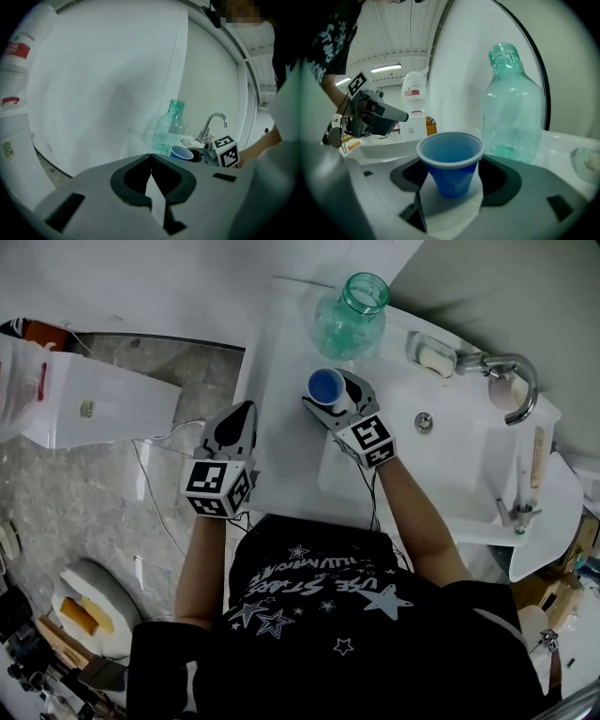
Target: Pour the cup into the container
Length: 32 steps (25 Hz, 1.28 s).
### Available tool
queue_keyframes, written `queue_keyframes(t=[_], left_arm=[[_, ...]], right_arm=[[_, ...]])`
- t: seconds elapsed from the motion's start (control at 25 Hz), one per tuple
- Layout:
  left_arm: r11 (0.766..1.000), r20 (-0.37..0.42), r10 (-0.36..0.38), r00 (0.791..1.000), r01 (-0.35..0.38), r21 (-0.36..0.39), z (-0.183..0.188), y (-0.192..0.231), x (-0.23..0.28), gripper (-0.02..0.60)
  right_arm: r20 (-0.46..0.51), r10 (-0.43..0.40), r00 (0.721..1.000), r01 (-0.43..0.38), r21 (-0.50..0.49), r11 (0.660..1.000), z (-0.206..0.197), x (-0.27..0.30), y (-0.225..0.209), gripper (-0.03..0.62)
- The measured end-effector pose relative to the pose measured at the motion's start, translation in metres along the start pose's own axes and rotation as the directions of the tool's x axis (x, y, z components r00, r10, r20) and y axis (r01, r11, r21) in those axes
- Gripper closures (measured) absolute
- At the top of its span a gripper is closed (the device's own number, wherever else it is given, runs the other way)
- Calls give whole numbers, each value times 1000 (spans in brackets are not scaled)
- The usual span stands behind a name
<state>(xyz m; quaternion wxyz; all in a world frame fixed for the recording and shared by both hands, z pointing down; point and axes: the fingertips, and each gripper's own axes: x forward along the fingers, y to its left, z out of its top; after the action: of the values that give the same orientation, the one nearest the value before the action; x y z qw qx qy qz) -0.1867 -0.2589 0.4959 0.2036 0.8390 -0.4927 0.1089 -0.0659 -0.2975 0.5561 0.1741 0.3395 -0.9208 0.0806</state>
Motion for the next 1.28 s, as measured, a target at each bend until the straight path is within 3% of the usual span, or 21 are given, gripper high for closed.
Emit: queue_keyframes(t=[0.16, 0.68, 1.28], left_arm=[[1000, -5, -8, 1000, 8, 2, 0, 1, 4, 571], [1000, -10, -21, 1000, 21, 20, -2, -14, 5, 571], [998, 58, 23, 998, -27, 63, 30, -56, -26, 571]], right_arm=[[5, 6, 1000, -6, -13, 1000, 0, 3, 1, 287], [58, 4, 998, -4, 4, 1000, 20, -11, -2, 303], [64, 24, 998, -25, 21, 999, 80, -96, -5, 304]])
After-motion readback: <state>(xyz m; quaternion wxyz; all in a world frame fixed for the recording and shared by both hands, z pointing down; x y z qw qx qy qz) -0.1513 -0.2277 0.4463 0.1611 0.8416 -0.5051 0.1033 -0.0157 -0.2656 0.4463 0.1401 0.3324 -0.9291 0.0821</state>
